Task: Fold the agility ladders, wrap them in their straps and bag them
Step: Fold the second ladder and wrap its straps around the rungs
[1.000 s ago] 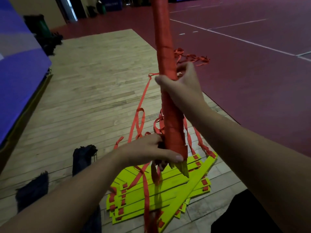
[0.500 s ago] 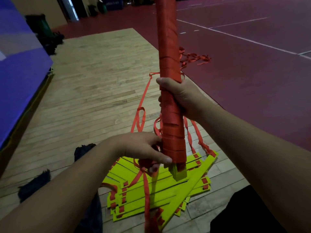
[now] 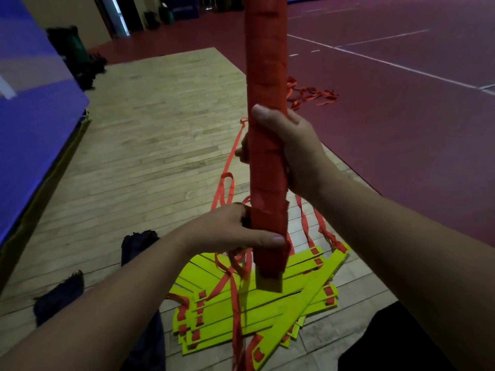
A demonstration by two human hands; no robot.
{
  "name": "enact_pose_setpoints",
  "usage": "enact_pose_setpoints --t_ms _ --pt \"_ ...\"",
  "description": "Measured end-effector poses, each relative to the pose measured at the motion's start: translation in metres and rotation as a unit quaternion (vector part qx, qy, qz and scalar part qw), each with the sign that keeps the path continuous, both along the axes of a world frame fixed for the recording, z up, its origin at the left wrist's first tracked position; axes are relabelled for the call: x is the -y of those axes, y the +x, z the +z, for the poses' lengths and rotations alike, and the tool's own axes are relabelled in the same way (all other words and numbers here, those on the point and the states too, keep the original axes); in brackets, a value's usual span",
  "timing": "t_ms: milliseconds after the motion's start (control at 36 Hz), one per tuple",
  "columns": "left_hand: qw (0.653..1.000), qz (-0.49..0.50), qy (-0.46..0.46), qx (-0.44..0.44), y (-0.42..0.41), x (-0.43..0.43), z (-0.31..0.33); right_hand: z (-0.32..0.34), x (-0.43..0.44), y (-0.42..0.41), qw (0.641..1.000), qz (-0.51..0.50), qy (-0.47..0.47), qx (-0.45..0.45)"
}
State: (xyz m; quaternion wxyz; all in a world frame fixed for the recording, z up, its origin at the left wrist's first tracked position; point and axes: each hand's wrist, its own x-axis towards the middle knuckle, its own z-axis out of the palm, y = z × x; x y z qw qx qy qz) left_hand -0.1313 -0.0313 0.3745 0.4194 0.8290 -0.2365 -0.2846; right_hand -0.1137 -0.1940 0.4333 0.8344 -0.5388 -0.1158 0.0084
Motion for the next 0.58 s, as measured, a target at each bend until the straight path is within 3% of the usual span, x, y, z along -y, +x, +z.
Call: enact_pose_setpoints --t_ms 83,139,194,306,417,528,583 --pt "0.998 -0.039 -0.036 -0.019 0.001 -0.001 0.0 0.005 0.003 -0.001 0.989 0.133 0.043 -0.043" --pt "0.997 -0.049 -0.01 -0.052 -0.001 -0.001 0.002 0.003 0.003 -0.001 0.985 0.153 0.035 -0.074" --pt "0.993 -0.069 0.035 -0.092 -0.002 0.0 0.005 -0.003 0.001 0.0 0.986 0.126 0.015 -0.112" --pt "0.975 -0.097 0.194 -0.042 -0.001 0.001 0.015 -0.013 -0.005 0.006 0.991 0.019 -0.028 -0.127" --pt "0.983 -0.051 0.169 -0.044 0.0 0.0 0.021 -0.017 -0.007 0.015 0.983 -0.122 -0.126 -0.047" --pt "0.976 0.042 0.19 0.098 -0.002 0.006 0.009 -0.028 -0.013 0.019 0.955 -0.194 -0.225 0.016" --pt "0.959 0.066 0.215 0.171 0.0 0.007 0.002 -0.029 -0.015 0.018 0.961 -0.185 -0.206 -0.007"
